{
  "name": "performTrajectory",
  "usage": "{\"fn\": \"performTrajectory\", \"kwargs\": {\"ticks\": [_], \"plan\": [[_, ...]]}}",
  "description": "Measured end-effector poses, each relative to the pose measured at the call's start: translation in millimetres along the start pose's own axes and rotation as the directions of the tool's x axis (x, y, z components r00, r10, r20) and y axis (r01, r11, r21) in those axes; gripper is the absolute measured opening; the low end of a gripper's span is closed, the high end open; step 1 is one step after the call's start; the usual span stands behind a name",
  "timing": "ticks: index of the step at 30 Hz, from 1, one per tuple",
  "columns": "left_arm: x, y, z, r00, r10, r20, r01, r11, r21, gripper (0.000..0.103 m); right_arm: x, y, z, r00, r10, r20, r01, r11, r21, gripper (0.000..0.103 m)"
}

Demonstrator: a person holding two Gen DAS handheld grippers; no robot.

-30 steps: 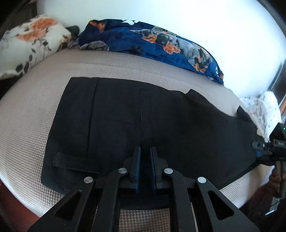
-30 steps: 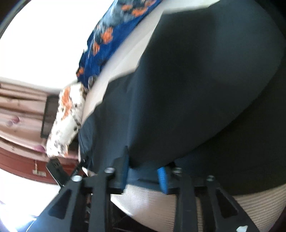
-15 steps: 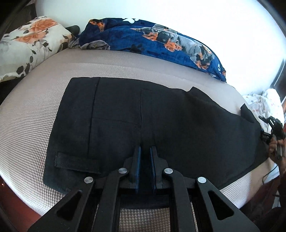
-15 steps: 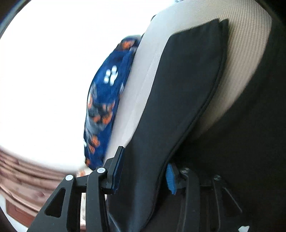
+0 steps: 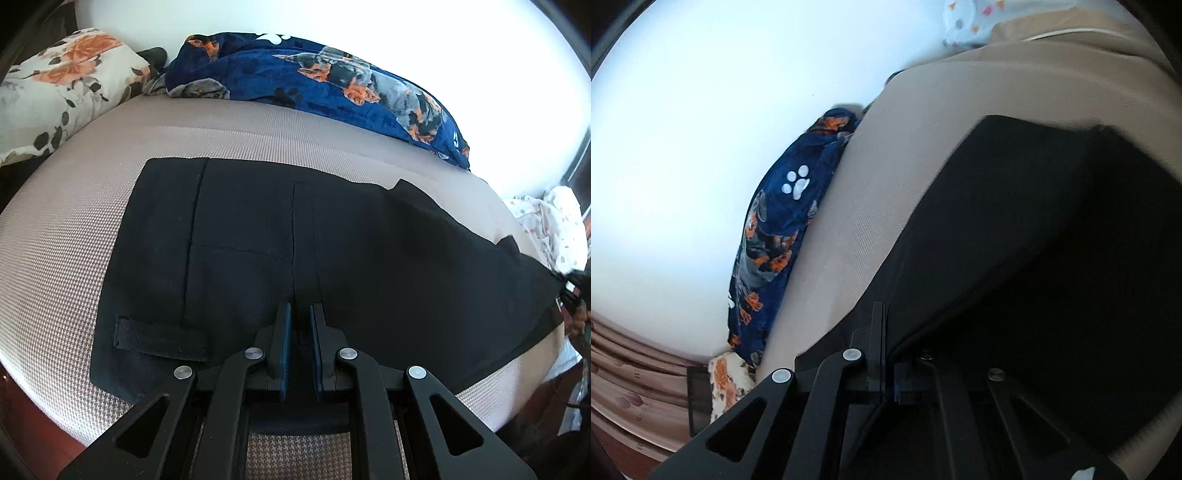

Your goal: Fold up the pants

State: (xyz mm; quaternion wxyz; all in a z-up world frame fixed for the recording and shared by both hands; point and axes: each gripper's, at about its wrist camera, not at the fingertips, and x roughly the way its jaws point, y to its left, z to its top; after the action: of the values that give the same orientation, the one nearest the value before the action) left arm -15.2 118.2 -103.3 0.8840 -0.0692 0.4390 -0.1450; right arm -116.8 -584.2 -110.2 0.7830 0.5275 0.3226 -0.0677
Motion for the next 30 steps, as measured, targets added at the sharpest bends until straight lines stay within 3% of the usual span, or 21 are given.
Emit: {"fn": "performTrajectory", "kwargs": {"ticks": [4,9,15,18,21,24,30], "plan": [[0.1,-0.8,-0.9,1.000,0.004,0.003,-0.004,1.000,0.012,0.012,-29.5,-23.3,-15.1,0.999,-0.039,-0.018,0.040,0.999,0.023,0.004],[0.9,2.1,0.0,1.000,-0.008,0.000,0.008,1.000,0.002,0.012,-37.4,-54.4,-31.7,0.994,-0.080,-0.070,0.085,0.995,0.061,0.003],[0.2,2.6,0.0,1.000,-0.007,0.001,0.007,1.000,0.007,0.012,-37.6,-67.2,-34.4,0.995,-0.047,-0.091,0.056,0.994,0.092,0.001],[0.3,2.4,-0.1,1.000,-0.003,0.002,0.003,1.000,0.014,0.012,-38.2,-79.3,-33.8,0.992,0.018,-0.128,-0.001,0.992,0.128,0.001],[0.4,2.3,0.2,1.000,0.000,0.000,0.000,1.000,0.010,0.012,-51.3,-98.5,-31.5,0.992,0.082,-0.097,-0.061,0.977,0.206,0.005],[0.5,2.4,0.5,1.000,0.002,0.000,-0.002,1.000,0.011,0.012,-76.6,-117.9,-22.6,0.995,0.088,-0.039,-0.075,0.964,0.254,0.012],[-0.1,2.6,0.2,1.000,0.004,0.001,-0.004,1.000,0.006,0.012,-138.9,-159.1,-4.2,0.992,0.009,0.124,-0.047,0.951,0.306,0.016]]}}
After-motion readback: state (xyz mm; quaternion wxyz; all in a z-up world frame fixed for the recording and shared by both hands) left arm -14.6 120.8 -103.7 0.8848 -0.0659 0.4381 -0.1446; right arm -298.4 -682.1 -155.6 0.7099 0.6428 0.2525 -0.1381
